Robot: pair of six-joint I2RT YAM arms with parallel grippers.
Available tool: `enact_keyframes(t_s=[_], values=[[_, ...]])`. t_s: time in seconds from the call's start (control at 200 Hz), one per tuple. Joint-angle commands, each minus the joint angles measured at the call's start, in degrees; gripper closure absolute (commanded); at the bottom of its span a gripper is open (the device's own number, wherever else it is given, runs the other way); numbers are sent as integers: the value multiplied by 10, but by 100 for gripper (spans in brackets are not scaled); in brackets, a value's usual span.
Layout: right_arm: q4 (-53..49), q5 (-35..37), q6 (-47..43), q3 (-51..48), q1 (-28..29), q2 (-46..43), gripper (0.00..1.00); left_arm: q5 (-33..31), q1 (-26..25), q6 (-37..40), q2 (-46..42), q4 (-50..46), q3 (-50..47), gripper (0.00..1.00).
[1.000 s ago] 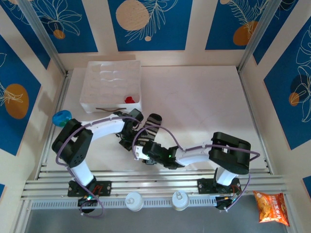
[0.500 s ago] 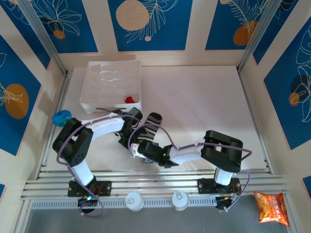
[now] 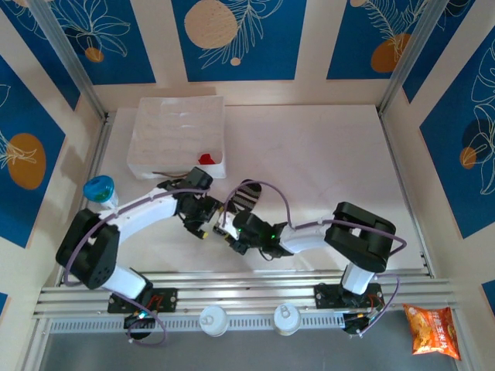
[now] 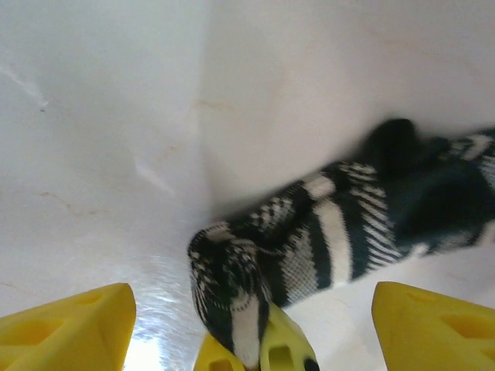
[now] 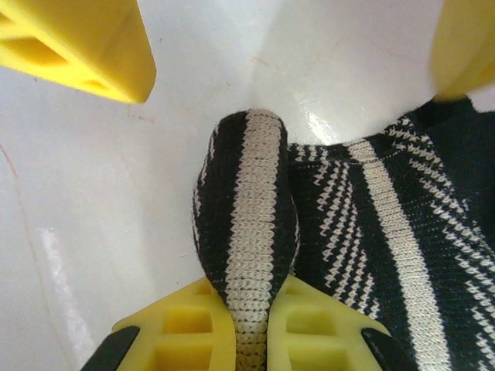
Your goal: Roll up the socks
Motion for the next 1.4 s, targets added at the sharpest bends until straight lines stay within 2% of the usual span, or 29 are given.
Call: enact_keyframes(t_s=[0.0, 0.09, 0.205, 0.33, 0.45, 0.745, 0.855, 0.95, 1.03, 1.145, 1.356, 1.396], values=[[-74, -123, 61, -42, -49, 22, 100, -10, 6, -4, -39, 69, -39, 21], [-72, -185, 88, -43, -84, 29, 100, 12, 6, 8, -51, 128, -72, 28], [-75, -261, 116, -40, -120, 51, 100, 30, 1, 37, -53, 131, -87, 36], [-96, -321, 131, -19, -146, 78, 100, 31, -10, 36, -55, 163, -107, 42], [-100, -356, 152, -8, -170, 93, 100, 29, -23, 35, -28, 204, -106, 45], [-150, -408, 160, 31, -203, 132, 100, 19, -55, 26, 20, 227, -109, 54], [-156, -408, 159, 35, -205, 139, 100, 16, -60, 29, 44, 235, -108, 68], [-152, -388, 153, 33, -201, 129, 100, 12, -61, 39, 70, 180, -87, 80], [-145, -356, 138, 28, -193, 105, 82, 11, -63, 49, 89, 122, -70, 89], [-101, -277, 95, -4, -166, 29, 55, 10, -63, 60, 111, 58, -51, 92], [-59, -114, -13, -45, -117, -107, 46, 7, -64, 64, 126, 28, -32, 93], [-61, -78, -30, -49, -106, -127, 41, 6, -63, 66, 129, 20, -26, 93]])
